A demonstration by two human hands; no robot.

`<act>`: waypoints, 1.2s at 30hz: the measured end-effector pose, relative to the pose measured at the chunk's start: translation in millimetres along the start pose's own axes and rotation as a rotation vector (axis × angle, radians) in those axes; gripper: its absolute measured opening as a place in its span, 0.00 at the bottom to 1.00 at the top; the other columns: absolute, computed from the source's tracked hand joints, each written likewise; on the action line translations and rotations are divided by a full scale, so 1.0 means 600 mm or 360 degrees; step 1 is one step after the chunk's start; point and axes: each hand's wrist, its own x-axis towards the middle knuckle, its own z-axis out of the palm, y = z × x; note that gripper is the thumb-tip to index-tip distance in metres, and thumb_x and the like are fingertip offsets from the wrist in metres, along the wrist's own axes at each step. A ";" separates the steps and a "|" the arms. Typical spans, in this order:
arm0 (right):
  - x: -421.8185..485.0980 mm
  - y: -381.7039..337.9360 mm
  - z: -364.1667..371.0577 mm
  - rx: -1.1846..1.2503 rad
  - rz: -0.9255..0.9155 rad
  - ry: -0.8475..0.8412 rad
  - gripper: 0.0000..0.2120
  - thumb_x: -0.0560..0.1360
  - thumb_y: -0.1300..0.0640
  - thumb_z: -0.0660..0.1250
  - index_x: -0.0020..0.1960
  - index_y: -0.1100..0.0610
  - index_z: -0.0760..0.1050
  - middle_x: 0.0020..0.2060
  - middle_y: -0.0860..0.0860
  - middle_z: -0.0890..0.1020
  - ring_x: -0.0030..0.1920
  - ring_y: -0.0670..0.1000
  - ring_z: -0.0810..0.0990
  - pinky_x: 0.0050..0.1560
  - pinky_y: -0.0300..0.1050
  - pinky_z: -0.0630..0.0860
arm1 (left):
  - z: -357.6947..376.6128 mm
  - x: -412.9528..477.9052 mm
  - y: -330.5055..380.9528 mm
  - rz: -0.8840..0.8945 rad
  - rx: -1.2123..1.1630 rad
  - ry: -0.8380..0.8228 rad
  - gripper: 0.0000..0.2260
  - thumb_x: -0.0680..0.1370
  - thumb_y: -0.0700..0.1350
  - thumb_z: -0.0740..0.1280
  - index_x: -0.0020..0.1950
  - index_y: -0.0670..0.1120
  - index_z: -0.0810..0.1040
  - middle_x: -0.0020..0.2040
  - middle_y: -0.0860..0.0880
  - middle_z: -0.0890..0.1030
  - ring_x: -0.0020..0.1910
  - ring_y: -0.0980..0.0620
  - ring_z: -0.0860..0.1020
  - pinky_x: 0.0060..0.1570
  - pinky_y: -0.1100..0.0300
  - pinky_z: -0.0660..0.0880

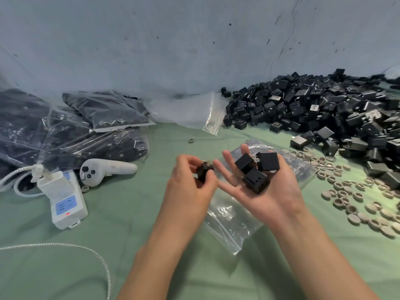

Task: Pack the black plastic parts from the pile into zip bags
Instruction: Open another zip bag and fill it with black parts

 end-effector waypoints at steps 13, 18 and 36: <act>-0.007 -0.056 -0.013 0.0084 -0.0414 0.0259 0.18 0.79 0.46 0.58 0.52 0.55 0.82 0.57 0.59 0.82 0.47 0.59 0.85 0.51 0.54 0.80 | -0.064 -0.065 -0.046 -0.0329 0.0237 -0.0403 0.07 0.75 0.51 0.71 0.50 0.58 0.75 0.48 0.63 0.81 0.51 0.65 0.77 0.50 0.65 0.72; -0.004 -0.050 -0.015 0.0084 -0.0408 0.0270 0.19 0.78 0.46 0.59 0.50 0.56 0.83 0.58 0.59 0.82 0.47 0.59 0.84 0.51 0.54 0.81 | -0.029 -0.077 -0.030 -0.0044 0.0601 -0.0447 0.07 0.76 0.58 0.63 0.46 0.58 0.68 0.47 0.63 0.73 0.53 0.60 0.68 0.54 0.59 0.67; -0.001 -0.062 -0.014 0.0122 -0.0429 0.0342 0.17 0.79 0.47 0.58 0.50 0.56 0.82 0.52 0.61 0.83 0.47 0.60 0.83 0.48 0.52 0.81 | 0.035 -0.025 -0.036 0.0549 0.0858 -0.0654 0.19 0.84 0.53 0.53 0.76 0.59 0.65 0.69 0.55 0.70 0.67 0.55 0.65 0.70 0.63 0.57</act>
